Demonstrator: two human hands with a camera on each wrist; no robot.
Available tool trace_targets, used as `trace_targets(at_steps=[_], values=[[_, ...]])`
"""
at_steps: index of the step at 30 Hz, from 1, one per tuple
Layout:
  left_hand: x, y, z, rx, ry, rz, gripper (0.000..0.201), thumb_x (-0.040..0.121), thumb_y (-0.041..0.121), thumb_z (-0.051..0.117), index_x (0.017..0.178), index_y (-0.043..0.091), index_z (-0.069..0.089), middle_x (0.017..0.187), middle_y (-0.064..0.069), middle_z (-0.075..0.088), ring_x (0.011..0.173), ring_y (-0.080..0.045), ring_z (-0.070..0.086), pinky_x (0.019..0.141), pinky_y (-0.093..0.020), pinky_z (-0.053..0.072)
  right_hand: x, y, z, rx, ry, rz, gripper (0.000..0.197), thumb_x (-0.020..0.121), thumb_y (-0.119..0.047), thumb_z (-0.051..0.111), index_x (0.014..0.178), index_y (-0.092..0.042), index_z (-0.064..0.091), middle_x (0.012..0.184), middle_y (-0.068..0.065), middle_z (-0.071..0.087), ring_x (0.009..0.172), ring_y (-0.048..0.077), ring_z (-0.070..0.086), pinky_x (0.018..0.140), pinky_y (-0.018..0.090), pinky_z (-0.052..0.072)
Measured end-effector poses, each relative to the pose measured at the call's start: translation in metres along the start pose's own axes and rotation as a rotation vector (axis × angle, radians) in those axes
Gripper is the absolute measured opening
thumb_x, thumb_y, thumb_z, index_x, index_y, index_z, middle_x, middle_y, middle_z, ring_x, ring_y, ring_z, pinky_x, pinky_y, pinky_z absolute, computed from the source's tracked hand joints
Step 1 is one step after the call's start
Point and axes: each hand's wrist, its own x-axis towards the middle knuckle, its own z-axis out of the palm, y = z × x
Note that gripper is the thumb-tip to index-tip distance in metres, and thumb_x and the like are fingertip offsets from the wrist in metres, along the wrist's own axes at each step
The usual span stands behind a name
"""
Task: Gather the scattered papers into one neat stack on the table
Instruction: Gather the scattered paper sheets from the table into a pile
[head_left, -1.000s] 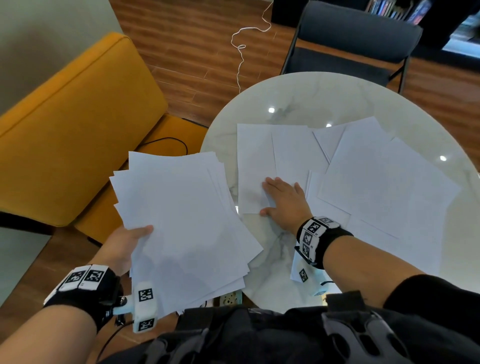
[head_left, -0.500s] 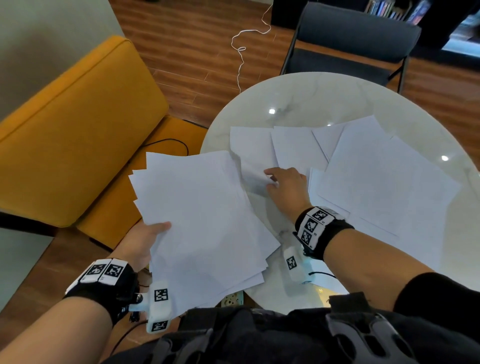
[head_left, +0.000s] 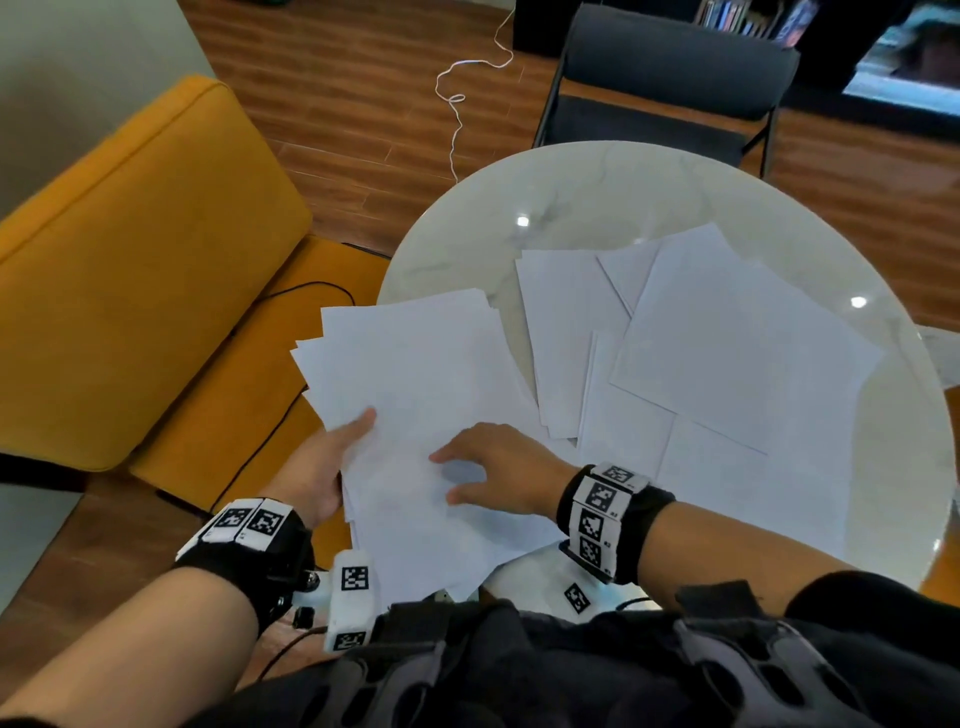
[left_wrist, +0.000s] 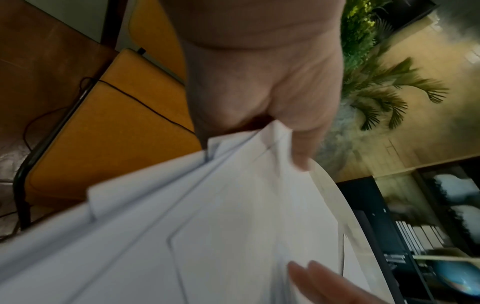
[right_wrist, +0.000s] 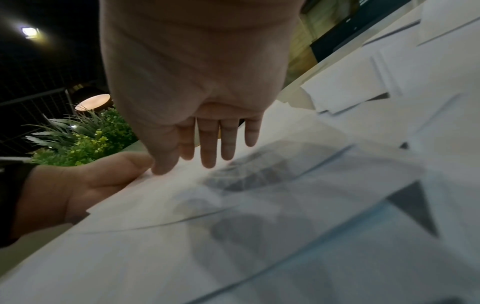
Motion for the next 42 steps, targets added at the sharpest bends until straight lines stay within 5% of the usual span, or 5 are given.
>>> trace_targets(at_steps=[5, 12, 21, 32, 42], values=[[0.011, -0.011, -0.008, 0.122, 0.04, 0.028, 0.03, 0.094, 0.005, 0.063, 0.121, 0.018, 0.064, 0.119, -0.006, 0.071, 0.102, -0.028, 0.07, 0.079, -0.041, 0.055, -0.008, 0.037, -0.018, -0.039, 0.461, 0.193, 0.056, 0.084, -0.049, 0.064, 0.133, -0.026, 0.052, 0.142, -0.002, 0.048, 0.133, 0.021, 0.039, 0.112, 0.038, 0.027], [0.014, -0.009, -0.008, 0.147, 0.073, 0.037, 0.034, 0.096, 0.005, 0.061, 0.127, 0.017, 0.061, 0.117, -0.006, 0.071, 0.105, -0.031, 0.067, 0.088, -0.045, 0.052, -0.022, 0.075, -0.029, -0.16, 0.199, 0.525, 0.105, 0.075, -0.059, 0.066, 0.153, -0.022, 0.006, 0.162, 0.003, -0.011, 0.148, 0.028, -0.013, 0.117, 0.059, 0.001], [0.007, -0.01, -0.001, 0.149, 0.086, 0.052, 0.023, 0.097, 0.004, 0.058, 0.107, 0.023, 0.065, 0.106, -0.002, 0.071, 0.097, -0.026, 0.067, 0.084, -0.042, 0.052, -0.03, 0.082, -0.012, -0.367, 0.3, 0.383, 0.061, 0.098, -0.043, 0.034, 0.15, -0.014, 0.022, 0.162, 0.007, 0.008, 0.149, 0.027, 0.005, 0.119, 0.052, 0.009], [0.001, -0.015, 0.004, 0.198, 0.113, 0.089, 0.023, 0.097, 0.003, 0.058, 0.097, 0.026, 0.063, 0.098, 0.004, 0.067, 0.089, -0.018, 0.064, 0.079, -0.038, 0.049, -0.013, 0.068, -0.021, -0.366, 0.318, 0.456, 0.068, 0.087, -0.032, 0.044, 0.148, -0.013, 0.019, 0.148, 0.006, 0.032, 0.137, 0.029, 0.029, 0.111, 0.054, 0.027], [0.003, -0.013, 0.009, 0.24, 0.11, 0.117, 0.029, 0.096, 0.004, 0.059, 0.12, 0.02, 0.059, 0.103, 0.006, 0.067, 0.095, -0.016, 0.063, 0.089, -0.04, 0.046, -0.007, 0.067, -0.028, -0.581, 0.327, 0.464, 0.069, 0.087, -0.02, 0.048, 0.148, -0.013, 0.017, 0.128, 0.008, 0.051, 0.112, 0.028, 0.051, 0.1, 0.049, 0.037]])
